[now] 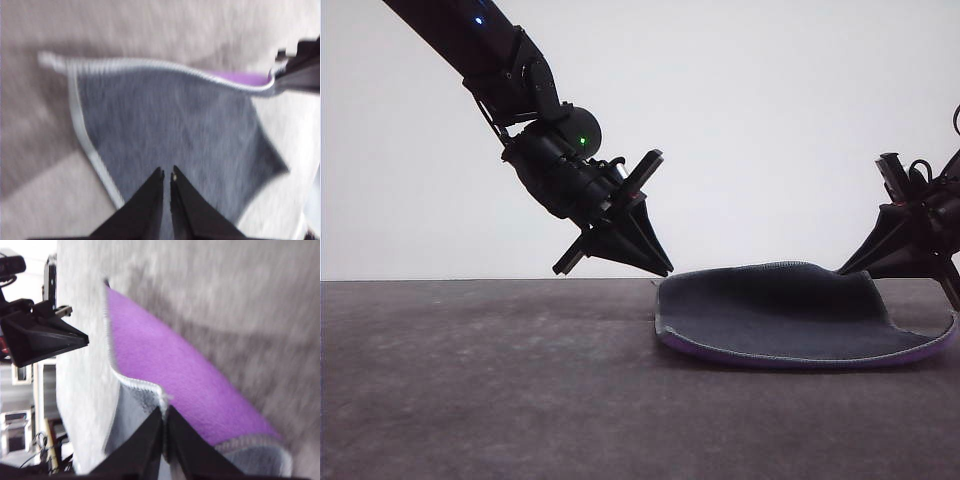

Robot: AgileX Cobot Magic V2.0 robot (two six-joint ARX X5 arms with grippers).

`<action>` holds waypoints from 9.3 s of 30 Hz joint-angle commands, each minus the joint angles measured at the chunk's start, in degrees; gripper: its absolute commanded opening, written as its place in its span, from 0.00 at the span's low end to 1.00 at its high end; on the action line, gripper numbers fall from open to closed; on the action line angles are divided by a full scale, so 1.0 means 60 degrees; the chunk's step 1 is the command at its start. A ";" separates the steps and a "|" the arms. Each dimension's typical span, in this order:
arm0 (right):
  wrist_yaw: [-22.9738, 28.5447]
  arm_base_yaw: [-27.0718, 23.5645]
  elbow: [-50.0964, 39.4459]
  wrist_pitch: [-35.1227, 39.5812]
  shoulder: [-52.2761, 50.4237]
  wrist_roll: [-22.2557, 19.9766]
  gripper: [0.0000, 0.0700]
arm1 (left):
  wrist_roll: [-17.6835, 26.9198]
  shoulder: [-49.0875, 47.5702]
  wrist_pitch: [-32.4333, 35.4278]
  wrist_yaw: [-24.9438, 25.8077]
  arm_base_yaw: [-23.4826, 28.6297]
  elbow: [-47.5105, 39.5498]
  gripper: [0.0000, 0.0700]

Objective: Fold clothes

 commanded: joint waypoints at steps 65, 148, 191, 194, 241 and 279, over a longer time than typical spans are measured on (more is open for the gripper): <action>0.1467 -0.0723 0.0342 -0.5622 -0.3313 -0.3509 0.69 | 0.2773 0.0310 -0.6069 -0.3658 -0.0028 0.4624 0.28; 0.3355 -0.0180 -0.3552 -0.0032 -0.3095 -0.0529 0.63 | 0.2386 -0.9122 -0.3900 -0.3286 0.1617 -0.8291 0.35; 0.2711 0.1676 -0.3552 0.0782 -0.3042 0.0107 0.01 | 0.2386 -0.9122 -0.3899 -0.3286 0.1617 -0.8291 0.35; 0.2699 0.2259 -0.3552 0.1264 -0.3042 0.0512 0.01 | 0.2386 -0.9122 -0.3899 -0.3286 0.1617 -0.8291 0.35; 0.1651 0.4214 -0.3348 0.4235 -0.3498 0.1750 0.52 | 0.2386 -0.9122 -0.3750 -0.3286 0.1617 -0.8291 0.35; 0.7708 0.1641 -0.4850 0.0482 -1.2767 -0.0994 0.52 | 0.2693 -1.0486 0.0217 -0.2187 0.4047 -0.8291 0.33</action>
